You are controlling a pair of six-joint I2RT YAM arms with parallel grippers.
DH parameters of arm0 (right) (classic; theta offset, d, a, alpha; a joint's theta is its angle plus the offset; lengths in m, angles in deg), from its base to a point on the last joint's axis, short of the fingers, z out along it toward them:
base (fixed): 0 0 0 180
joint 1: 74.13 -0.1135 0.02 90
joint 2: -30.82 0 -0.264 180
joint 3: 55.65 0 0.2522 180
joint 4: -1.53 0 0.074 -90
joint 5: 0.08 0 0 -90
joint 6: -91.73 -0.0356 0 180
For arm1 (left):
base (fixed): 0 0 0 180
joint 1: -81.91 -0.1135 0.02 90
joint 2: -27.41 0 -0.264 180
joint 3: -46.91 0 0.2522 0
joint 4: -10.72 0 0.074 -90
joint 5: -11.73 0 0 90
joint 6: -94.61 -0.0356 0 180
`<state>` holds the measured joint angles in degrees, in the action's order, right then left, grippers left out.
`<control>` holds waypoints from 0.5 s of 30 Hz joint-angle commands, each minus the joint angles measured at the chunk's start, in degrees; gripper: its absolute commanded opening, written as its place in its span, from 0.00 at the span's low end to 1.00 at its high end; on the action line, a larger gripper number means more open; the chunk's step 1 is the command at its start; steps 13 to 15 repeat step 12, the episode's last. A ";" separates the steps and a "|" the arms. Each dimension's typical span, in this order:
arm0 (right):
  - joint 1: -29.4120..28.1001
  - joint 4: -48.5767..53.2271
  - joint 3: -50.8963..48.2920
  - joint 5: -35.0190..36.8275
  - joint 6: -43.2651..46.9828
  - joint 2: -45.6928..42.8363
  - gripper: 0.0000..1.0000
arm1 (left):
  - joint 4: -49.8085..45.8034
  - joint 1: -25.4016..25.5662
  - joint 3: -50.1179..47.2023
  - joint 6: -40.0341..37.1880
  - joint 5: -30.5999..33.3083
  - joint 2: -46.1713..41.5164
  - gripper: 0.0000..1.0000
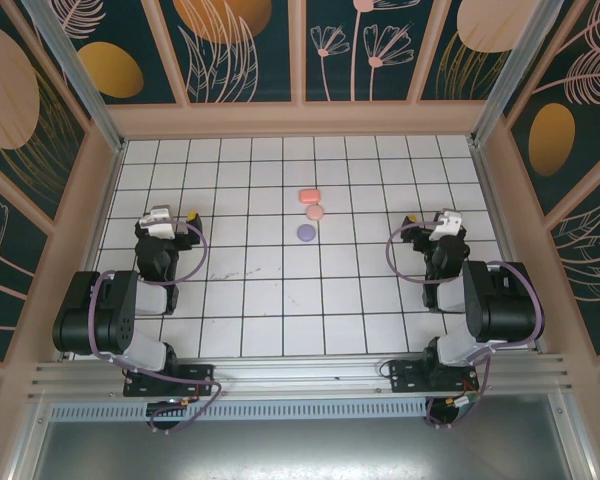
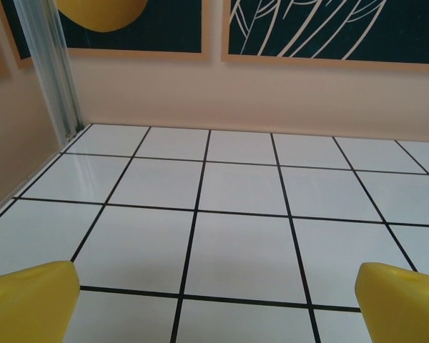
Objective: Insert wireless bluetooth earbuds into charging case
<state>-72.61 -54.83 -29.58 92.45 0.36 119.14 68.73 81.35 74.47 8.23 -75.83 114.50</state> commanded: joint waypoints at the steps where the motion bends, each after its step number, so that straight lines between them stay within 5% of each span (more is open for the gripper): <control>1: 0.12 -1.42 1.14 -1.42 0.44 -0.02 0.99 | 0.30 -0.41 0.57 1.04 0.72 0.43 0.99; 15: 0.30 -1.33 1.22 -1.46 0.38 0.08 0.99 | 1.25 -0.32 -0.25 1.00 0.81 0.04 0.99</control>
